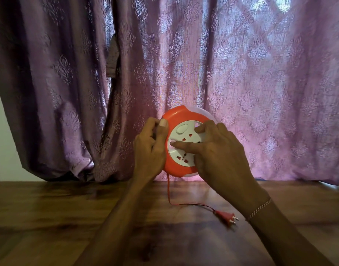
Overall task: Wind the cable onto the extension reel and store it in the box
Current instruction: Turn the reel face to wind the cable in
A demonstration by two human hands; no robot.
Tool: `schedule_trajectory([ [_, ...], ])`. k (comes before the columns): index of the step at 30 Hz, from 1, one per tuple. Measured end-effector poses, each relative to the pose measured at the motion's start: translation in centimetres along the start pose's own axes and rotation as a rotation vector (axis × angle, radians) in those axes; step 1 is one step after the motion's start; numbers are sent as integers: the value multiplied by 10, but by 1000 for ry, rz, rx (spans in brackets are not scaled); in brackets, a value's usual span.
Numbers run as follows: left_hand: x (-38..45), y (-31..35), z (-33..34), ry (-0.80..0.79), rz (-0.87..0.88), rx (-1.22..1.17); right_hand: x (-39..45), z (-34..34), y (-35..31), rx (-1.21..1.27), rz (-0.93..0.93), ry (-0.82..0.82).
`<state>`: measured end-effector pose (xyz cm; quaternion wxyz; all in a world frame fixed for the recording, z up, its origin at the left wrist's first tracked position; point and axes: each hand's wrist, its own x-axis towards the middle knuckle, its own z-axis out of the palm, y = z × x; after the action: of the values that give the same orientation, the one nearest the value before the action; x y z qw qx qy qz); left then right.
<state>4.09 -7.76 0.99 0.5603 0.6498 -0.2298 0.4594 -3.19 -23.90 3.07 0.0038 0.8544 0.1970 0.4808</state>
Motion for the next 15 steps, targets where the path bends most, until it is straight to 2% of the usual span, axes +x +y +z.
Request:
schedule_trajectory([
  [4, 0, 0, 1, 5, 15, 13, -1, 4, 3, 71, 91, 16],
  [8, 1, 0, 1, 10, 18, 9, -3, 12, 1, 114, 104, 120],
  [15, 0, 6, 4, 30, 4, 5, -1, 22, -3, 183, 260, 269],
])
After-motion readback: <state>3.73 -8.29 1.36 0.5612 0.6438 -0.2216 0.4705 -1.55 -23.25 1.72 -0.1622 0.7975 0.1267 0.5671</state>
